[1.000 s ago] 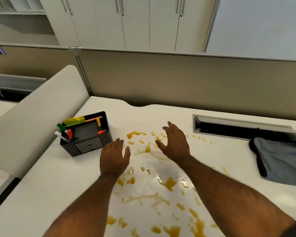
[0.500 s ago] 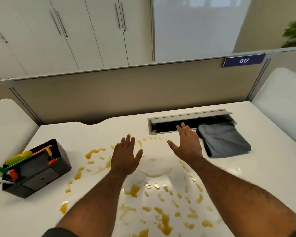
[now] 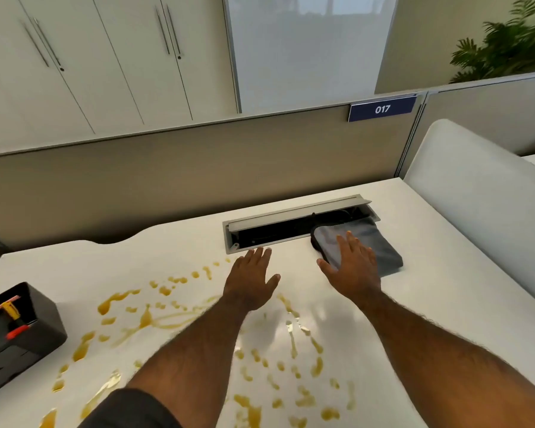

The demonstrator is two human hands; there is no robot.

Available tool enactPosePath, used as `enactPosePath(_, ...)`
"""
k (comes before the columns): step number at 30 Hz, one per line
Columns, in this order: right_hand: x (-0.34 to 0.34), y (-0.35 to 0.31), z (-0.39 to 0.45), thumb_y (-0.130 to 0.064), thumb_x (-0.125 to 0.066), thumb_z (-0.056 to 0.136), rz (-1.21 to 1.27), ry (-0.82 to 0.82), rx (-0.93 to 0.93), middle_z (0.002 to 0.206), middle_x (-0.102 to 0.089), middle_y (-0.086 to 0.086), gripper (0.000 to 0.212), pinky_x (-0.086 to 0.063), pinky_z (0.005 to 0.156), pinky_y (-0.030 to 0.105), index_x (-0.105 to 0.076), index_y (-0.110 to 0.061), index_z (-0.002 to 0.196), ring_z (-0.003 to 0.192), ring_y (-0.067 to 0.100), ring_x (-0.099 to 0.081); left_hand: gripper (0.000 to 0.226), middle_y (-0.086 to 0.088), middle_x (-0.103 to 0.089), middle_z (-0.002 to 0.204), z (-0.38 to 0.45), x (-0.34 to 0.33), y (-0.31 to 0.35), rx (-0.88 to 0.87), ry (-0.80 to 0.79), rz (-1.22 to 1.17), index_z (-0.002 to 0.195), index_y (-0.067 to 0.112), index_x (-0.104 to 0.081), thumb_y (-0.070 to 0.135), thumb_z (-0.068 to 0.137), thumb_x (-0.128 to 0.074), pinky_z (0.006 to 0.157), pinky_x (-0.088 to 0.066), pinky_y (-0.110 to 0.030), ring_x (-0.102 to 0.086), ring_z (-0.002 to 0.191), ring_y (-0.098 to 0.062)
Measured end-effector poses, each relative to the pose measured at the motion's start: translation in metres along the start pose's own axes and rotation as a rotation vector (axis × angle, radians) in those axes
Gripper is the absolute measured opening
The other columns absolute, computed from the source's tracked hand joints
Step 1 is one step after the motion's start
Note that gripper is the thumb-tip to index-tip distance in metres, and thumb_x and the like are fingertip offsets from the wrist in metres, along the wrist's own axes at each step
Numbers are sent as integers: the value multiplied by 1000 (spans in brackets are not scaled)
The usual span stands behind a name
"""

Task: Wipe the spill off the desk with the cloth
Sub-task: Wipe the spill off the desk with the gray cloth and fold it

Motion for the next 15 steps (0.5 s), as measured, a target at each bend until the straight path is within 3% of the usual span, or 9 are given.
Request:
enactPosePath(9,-11,53,26,-65,-37,90,-15,-77,-108,161,-16,8,76,-17,117,49,-20,-21,150,146,29,-19,70,-6,-13,162,51,-25,48,-35,-33,-54,153,23,-9,59,95,-20,120,-8,-39,-8,149,-24)
enactPosePath(15,-22,75,44,-55,-39,94,-40,-121,-158,160,-16,12,65,-18,116,51,-28,-19,148,145,32,-19,73,-14,-39,150,80,-45,80,9,-116,-226,153,18,-12,54,94,-36,113,-24,-42,-31,139,-34)
Point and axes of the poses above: each hand's wrist, its own z-axis towards the middle knuckle, its own x-axis out of the back of the hand, y = z × x, the point moved 1 cm from there along z, towards the middle knuckle
